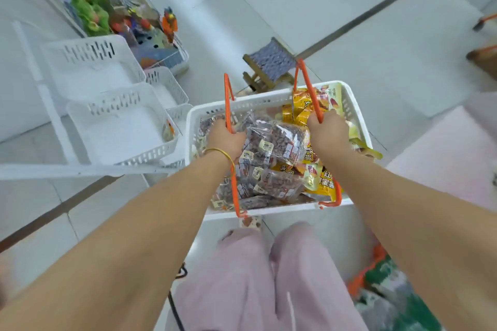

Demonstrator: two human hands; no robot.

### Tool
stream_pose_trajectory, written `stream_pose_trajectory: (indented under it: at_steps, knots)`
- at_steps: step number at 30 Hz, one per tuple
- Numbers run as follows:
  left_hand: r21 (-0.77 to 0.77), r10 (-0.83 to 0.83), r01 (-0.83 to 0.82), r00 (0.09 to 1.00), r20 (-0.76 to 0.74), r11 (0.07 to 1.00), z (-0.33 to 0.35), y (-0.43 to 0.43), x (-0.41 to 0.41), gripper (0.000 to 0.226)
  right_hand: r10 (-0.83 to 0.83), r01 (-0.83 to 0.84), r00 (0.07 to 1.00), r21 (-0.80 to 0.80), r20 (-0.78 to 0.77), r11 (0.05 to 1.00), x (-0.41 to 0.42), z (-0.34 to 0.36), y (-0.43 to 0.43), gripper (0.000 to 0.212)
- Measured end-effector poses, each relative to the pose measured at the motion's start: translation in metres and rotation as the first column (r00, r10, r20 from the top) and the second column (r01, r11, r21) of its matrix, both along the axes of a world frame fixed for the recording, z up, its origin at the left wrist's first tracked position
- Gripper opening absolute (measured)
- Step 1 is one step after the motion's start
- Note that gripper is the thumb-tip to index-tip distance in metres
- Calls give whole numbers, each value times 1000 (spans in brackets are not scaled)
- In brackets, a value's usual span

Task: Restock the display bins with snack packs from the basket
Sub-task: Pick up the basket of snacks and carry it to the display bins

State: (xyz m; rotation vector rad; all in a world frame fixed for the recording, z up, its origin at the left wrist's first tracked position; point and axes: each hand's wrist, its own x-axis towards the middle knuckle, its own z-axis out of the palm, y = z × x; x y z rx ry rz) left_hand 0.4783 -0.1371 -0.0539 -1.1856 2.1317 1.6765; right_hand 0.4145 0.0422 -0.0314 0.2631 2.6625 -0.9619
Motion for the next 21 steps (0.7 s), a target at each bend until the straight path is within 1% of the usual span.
stream_pose_trajectory:
  at_steps: [2,4,7,11,15,19,21]
  knots:
    - [-49,29,-28,999,18,998,2,-3,-48,28,43,-43,999,15,9,999,-55,2,-5,24]
    - [-39,81,-81,996,23,996,4,-7,-96,26,90,-90,996,8,25,996,-114,0,-13,25]
    - [12,213,-213,977,12,977,4,-16,-162,23,188,-187,981,-9,45,982,-200,-11,-34,25]
    - [-14,383,-383,924,6,924,-2,-26,-228,27,346,-349,936,34,56,937,-288,-17,-67,23]
    - [-19,560,-560,828,13,828,-11,-47,-272,31,532,-534,845,73,49,842,-365,-14,-116,25]
    - [26,742,-743,670,21,669,-33,-70,-308,28,714,-718,696,97,74,690,-428,-24,-175,25]
    - [38,796,-797,604,48,603,-42,-79,-320,26,784,-789,614,107,92,605,-447,-30,-204,23]
